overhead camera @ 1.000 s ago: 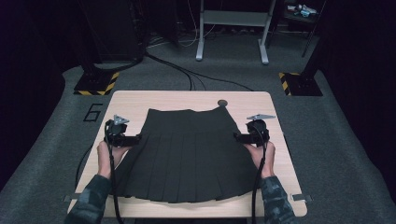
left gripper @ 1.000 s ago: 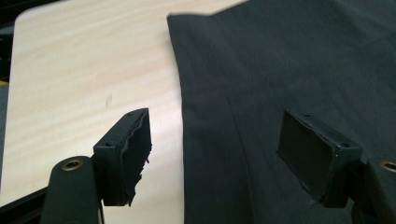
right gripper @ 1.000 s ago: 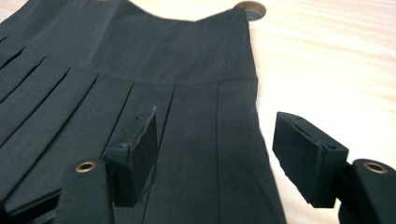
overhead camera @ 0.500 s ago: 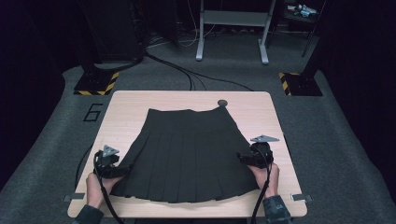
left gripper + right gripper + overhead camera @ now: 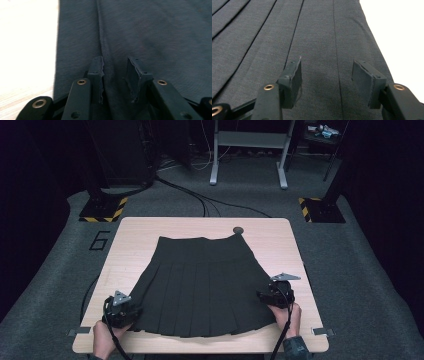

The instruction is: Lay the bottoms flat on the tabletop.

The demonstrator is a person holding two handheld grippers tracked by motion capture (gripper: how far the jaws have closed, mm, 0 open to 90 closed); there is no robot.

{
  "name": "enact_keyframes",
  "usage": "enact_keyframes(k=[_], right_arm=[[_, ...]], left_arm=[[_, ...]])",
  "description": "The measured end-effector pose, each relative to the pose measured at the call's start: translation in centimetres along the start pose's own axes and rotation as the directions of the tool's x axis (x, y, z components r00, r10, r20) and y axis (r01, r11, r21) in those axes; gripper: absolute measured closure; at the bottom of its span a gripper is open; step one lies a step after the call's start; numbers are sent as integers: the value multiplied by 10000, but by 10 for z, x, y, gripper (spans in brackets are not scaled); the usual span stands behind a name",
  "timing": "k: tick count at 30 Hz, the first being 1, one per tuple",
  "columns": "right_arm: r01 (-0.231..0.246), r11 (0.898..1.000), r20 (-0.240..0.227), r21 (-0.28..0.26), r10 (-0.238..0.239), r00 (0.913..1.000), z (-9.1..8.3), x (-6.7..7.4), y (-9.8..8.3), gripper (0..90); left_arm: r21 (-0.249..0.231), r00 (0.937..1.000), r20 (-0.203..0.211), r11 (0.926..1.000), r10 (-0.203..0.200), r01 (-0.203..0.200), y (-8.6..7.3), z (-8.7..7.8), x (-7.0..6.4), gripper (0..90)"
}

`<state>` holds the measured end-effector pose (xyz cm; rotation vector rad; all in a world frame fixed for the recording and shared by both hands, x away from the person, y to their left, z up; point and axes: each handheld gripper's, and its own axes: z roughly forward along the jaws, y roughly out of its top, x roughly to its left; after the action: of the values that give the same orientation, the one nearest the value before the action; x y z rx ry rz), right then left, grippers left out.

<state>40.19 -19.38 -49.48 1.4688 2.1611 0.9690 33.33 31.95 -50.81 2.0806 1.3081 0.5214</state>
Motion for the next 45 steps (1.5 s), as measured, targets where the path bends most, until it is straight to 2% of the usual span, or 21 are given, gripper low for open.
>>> enact_keyframes(k=[1, 3, 5, 8, 11, 14, 15, 18, 19, 20, 21, 24, 27, 29, 30, 33, 34, 36, 40, 42, 45], right_arm=[[-139, 9999, 21, 15, 139, 9999, -2, 0, -1, 405], [-64, 10000, 44, 10, 64, 10000, -2, -2, -2, 401], [-113, 9999, 24, -22, 114, 9999, -2, -2, -3, 399], [-234, 9997, 11, 39, 234, 9997, -3, -3, -3, 378], [-262, 9997, 47, 6, 262, 9996, -4, -3, -4, 341], [-361, 9993, 131, -72, 362, 9993, -7, -2, -2, 276], [-300, 9995, 139, -93, 301, 9994, -8, -2, -1, 237], [-292, 9994, 139, -163, 294, 9995, -11, 0, 1, 199], [-263, 9994, 135, -204, 265, 9996, -12, 0, 2, 175], [-232, 9995, 176, -234, 237, 9996, -14, 3, 3, 153], [-131, 9996, 174, -261, 135, 9998, -16, 5, 4, 149], [24, 9997, 110, -241, -21, 9999, -18, 9, 3, 120], [157, 9998, 64, -147, -156, 9999, -16, 12, 1, 69], [113, 9999, 49, -20, -113, 9999, -13, 14, -1, 31], [12, 9998, 73, 200, -14, 10000, -10, 17, -1, 10], [227, 9982, -47, 560, -225, 9997, -1, 20, -5, 0], [280, 9974, -39, 667, -278, 9996, 1, 22, -7, 0], [373, 9952, -2, 904, -374, 9993, 7, 24, -10, 0], [513, 9903, 279, 1293, -554, 9981, 17, 27, -18, 0], [458, 9931, 253, 1081, -488, 9985, 17, 27, -21, 0], [424, 9958, 377, 806, -456, 9982, 17, 26, -23, 0]], left_arm=[[-27, 9997, 239, 10000, -25, 26, 0, -1, -4, 668], [-91, 9995, 295, 9999, 118, -115, -2, -3, -10, 667], [-77, 9978, 666, 10000, 30, -25, -2, -6, -15, 663], [-69, 9962, 824, 9996, 291, -287, -3, -10, -20, 625], [-215, 9947, 1028, 9998, -34, 56, 0, -14, -17, 528], [-268, 9952, 953, 9994, -211, 238, 3, -17, -12, 350], [-496, 9955, 861, 9978, -396, 439, 8, -20, -7, 301], [-696, 9957, 741, 9957, -554, 605, 13, -22, -1, 208], [-748, 9953, 717, 9947, -659, 712, 17, -23, 4, 208], [-822, 9960, 611, 9942, -651, 700, 19, -22, 6, 176], [-911, 9954, 456, 9919, -847, 886, 23, -20, 11, 145], [-574, 9949, 337, 9936, -955, 973, 25, -13, 18, 80], [-321, 9942, 262, 9940, -1039, 1047, 24, -3, 19, 35], [-21, 9932, 350, 9938, -1111, 1112, 23, 4, 20, 5], [-51, 9925, 258, 9928, -1196, 1198, 21, 8, 18, 0], [215, 9950, 144, 9949, -992, 988, 17, 13, 15, 0], [254, 9961, -9, 9958, -885, 885, 16, 16, 13, 0], [471, 9972, -646, 9981, -379, 410, 14, 21, 9, 0], [444, 9964, -729, 9979, -438, 471, 10, 26, 7, 0], [276, 9960, -760, 9984, -466, 488, 9, 28, 7, 0], [165, 9964, -451, 9972, -724, 733, 5, 29, 10, 0]])
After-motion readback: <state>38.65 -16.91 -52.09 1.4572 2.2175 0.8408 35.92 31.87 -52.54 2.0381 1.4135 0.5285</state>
